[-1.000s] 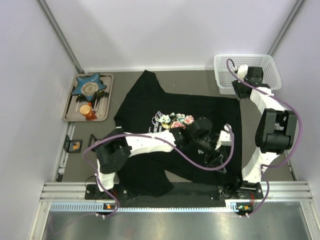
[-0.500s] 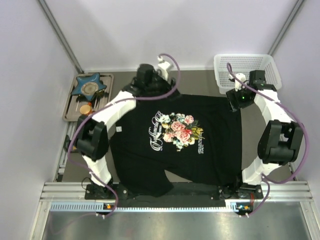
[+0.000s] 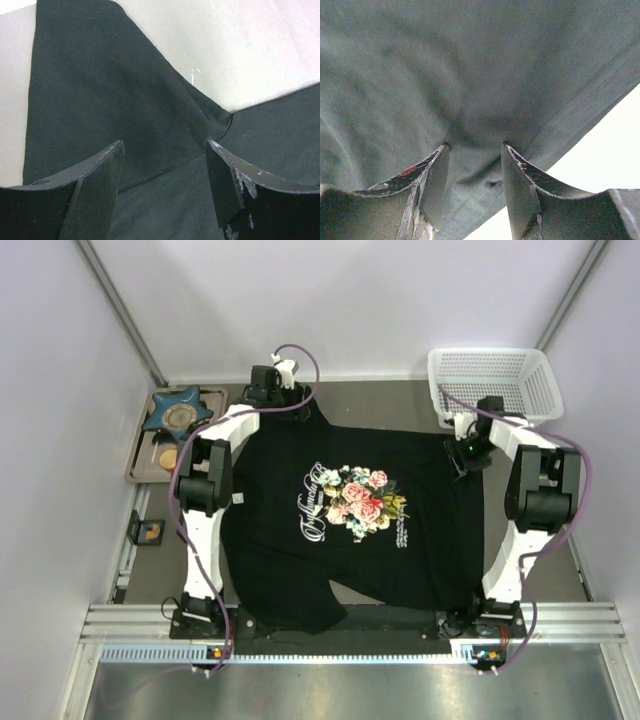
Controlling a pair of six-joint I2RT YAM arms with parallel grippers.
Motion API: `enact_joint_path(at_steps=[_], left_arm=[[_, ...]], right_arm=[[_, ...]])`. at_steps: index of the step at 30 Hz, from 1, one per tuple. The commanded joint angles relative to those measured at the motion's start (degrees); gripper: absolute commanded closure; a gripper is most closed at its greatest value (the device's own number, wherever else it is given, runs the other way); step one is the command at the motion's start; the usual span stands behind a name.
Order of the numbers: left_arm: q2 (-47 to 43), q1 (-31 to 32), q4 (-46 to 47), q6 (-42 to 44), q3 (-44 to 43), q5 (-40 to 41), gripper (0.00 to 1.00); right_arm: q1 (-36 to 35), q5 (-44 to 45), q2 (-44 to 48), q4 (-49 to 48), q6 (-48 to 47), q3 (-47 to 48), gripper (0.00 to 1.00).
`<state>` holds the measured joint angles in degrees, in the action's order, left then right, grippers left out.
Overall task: Pin the brooch onto the clothing
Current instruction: Flatten out the clothes at the center of the board.
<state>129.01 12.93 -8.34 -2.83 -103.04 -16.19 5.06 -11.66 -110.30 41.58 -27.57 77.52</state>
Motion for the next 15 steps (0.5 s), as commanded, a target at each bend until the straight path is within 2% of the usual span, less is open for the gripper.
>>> enact_joint_path(at_steps=[1, 3, 4, 8, 11, 13, 15], left_arm=[[-5.2, -1.4, 5.0, 0.9, 2.6, -5.8, 0.28], [-9.3, -1.8, 5.2, 0.7, 6.2, -9.2, 0.27], [-10.7, -1.9, 4.9, 0.4, 7.2, -9.9, 0.26], [-18.9, -3.6, 2.0, -1.3, 11.5, -12.2, 0.25], [-24.2, -5.9, 2.6, -4.2, 17.5, -13.6, 0.25], [-26.4, -8.0, 2.5, -5.7, 19.3, -15.5, 0.25], [-29.0, -9.4, 2.1, -7.7, 22.0, -16.2, 0.25]], right_arm=[[-3.6, -2.1, -0.2, -2.6, 3.7, 11.3, 0.53], [-8.0, -4.1, -0.7, -2.7, 6.7, 15.3, 0.53], [-9.4, -4.9, -2.1, -2.7, 8.6, 20.4, 0.52], [-14.9, -13.3, -8.9, -3.1, 19.4, 34.8, 0.41], [-19.8, -11.3, -17.5, -4.3, 27.1, 48.0, 0.33], [-22.3, -10.4, -22.2, -6.5, 33.2, 57.1, 0.32], [-23.8, -9.4, -26.4, -10.6, 40.0, 59.5, 0.31]])
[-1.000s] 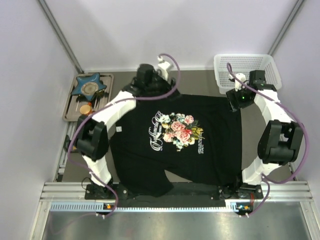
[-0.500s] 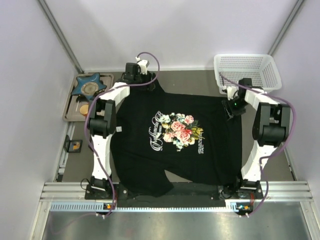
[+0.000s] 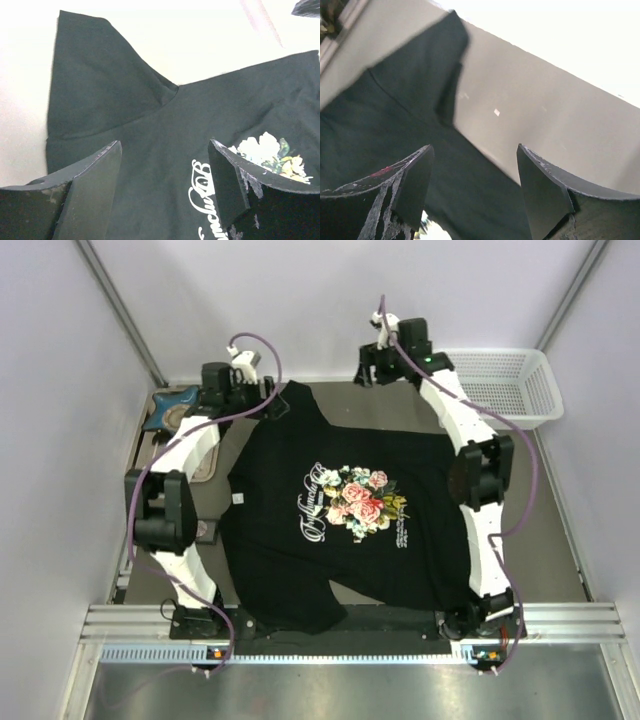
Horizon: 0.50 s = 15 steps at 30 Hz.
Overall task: Pin the brooch onto the clothing
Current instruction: Flatten out the clothes at the center of the board.
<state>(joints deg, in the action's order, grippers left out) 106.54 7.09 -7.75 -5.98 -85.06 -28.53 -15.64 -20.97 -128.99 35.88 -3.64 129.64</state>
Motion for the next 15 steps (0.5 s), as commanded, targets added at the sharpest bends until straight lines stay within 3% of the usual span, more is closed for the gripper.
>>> enact_joint_path(at_steps=[1, 4, 15], left_arm=[[-7.5, -5.1, 1.5, -5.4, 4.9, -5.5, 0.25], [-10.1, -6.6, -0.1, -5.8, 7.1, -7.1, 0.25], [-16.9, -8.9, -4.5, -6.9, 13.9, -9.6, 0.24]], right_arm=[[-4.4, 0.0, -8.4, -10.2, 17.9, 6.8, 0.31], [-6.5, -0.6, -11.3, -20.3, 19.7, 4.9, 0.31], [-10.9, 4.7, -23.1, -35.2, 31.3, 6.8, 0.4]])
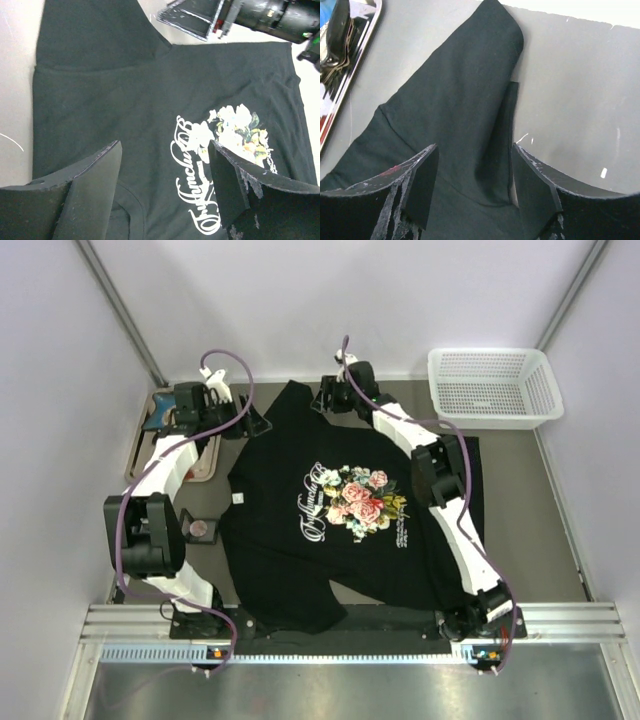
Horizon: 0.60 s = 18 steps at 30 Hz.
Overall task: Pin the brooch onto the clothing
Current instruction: Flatten out the clothes at the center of the board.
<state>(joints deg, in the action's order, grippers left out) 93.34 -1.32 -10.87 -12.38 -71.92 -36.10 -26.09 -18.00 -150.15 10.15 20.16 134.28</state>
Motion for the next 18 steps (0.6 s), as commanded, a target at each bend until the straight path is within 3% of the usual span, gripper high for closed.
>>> enact_joint_path(at_steps=[1, 10, 18], left_arm=[[-3.6, -0.6, -2.0, -0.1, 0.7, -1.9, 0.24], [-3.9, -1.5, -3.5, 0.3, 1.3, -2.0, 0.24], [-3.1, -2.3, -4.5, -0.9, -0.1, -2.3, 0.24]], right_arm=[[-0.5, 1.9, -2.7, -9.7, 8.6, 2.0, 0.41], [-0.9, 1.3, -7.2, -17.1, 15.3, 4.1, 0.47], [-1.1, 1.9, -9.9, -16.8, 21.3, 5.8, 0.49]])
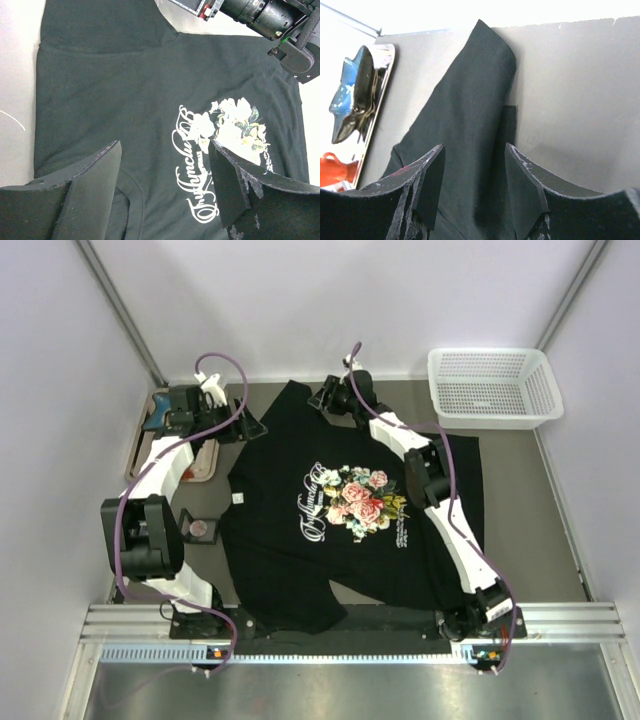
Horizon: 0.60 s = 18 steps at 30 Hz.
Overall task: Pin the brooch onto the clothing
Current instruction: Flatten out the clothes at the center of the board.
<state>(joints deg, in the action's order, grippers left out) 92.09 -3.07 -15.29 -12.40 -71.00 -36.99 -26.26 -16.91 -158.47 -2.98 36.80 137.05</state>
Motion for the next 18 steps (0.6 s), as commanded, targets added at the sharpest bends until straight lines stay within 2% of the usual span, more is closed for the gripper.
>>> enact_joint_path(at_steps=[1, 5, 9, 10, 12, 13, 18], left_arm=[[-1.7, -0.6, -0.1, -1.0, -1.2, -1.2, 0.24], [-1.0, -0.6, -0.2, -0.9, -1.9, -0.7, 0.24], [2.3, -0.7, 4.0, -1.7, -4.3, 1.0, 0.23], [5.6, -0.7, 5.0, -2.2, -7.1, 0.8, 0.24], [10.2, -0.6, 7.8, -3.4, -11.1, 0.4, 0.28], [15.4, -0.6, 8.9, -6.0, -15.6, -0.1, 0.29], [34.4, 1.3, 10.3, -11.5, -31.9, 3.5, 0.35]], right_arm=[[-0.9, 0.9, -1.7, -3.8, 5.2, 3.0, 0.51], [-0.9, 0.5, -2.4, -3.8, 8.7, 2.7, 0.55], [-0.9, 0.5, -2.5, -3.5, 10.3, 2.1, 0.68], [-0.8, 0.6, -2.4, -3.6, 10.3, 2.0, 0.75], [-0.9, 0.6, -2.4, -3.6, 10.4, 2.0, 0.8], [-0.8, 0.6, -2.4, -3.6, 10.3, 1.9, 0.83], [-0.9, 0.7, -2.0, -3.7, 10.3, 1.3, 0.91]])
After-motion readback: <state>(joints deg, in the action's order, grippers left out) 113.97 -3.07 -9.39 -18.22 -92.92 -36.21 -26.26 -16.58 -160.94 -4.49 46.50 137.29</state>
